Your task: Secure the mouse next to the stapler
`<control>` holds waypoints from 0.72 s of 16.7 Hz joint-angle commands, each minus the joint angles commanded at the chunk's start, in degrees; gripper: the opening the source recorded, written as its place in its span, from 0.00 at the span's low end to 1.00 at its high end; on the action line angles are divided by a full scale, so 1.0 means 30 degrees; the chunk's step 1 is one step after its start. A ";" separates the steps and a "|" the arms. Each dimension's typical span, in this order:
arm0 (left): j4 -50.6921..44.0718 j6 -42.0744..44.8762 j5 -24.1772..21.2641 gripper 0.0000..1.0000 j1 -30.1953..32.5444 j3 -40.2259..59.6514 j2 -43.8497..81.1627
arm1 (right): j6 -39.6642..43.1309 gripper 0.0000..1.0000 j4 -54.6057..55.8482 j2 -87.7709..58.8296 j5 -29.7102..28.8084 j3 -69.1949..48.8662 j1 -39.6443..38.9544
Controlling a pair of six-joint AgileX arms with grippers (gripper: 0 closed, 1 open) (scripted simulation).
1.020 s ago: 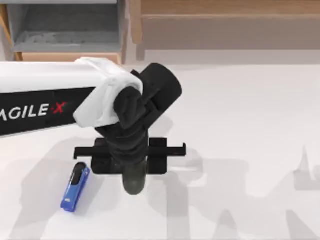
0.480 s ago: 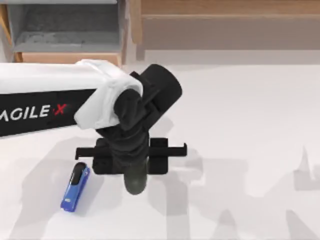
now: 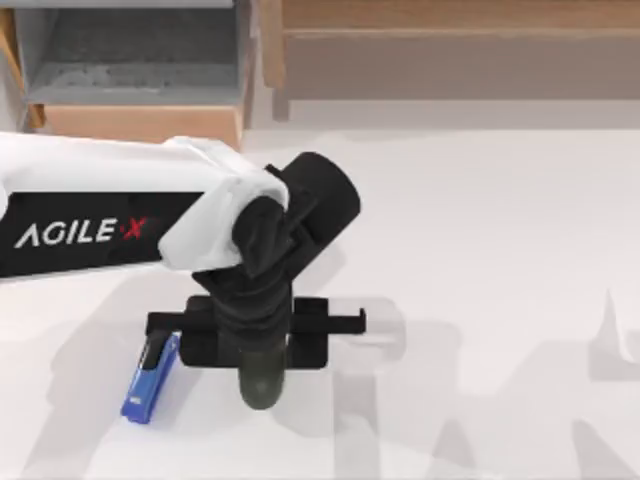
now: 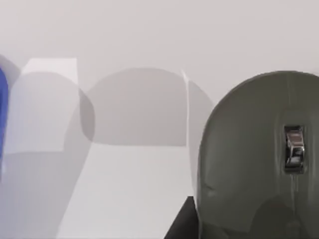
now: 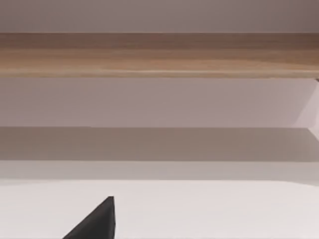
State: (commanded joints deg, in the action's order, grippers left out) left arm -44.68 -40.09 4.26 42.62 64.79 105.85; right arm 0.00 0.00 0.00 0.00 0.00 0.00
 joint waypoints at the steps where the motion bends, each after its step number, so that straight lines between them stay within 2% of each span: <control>1: 0.0000 0.0000 0.0000 0.08 0.0000 0.0000 0.0000 | 0.0000 1.00 0.0000 0.0000 0.0000 0.0000 0.0000; 12: 0.0000 0.0000 0.0000 0.90 0.0000 0.0000 0.0000 | 0.0000 1.00 0.0000 0.0000 0.0000 0.0000 0.0000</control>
State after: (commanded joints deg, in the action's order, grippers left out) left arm -44.68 -40.09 4.26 42.62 64.79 105.85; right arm 0.00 0.00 0.00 0.00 0.00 0.00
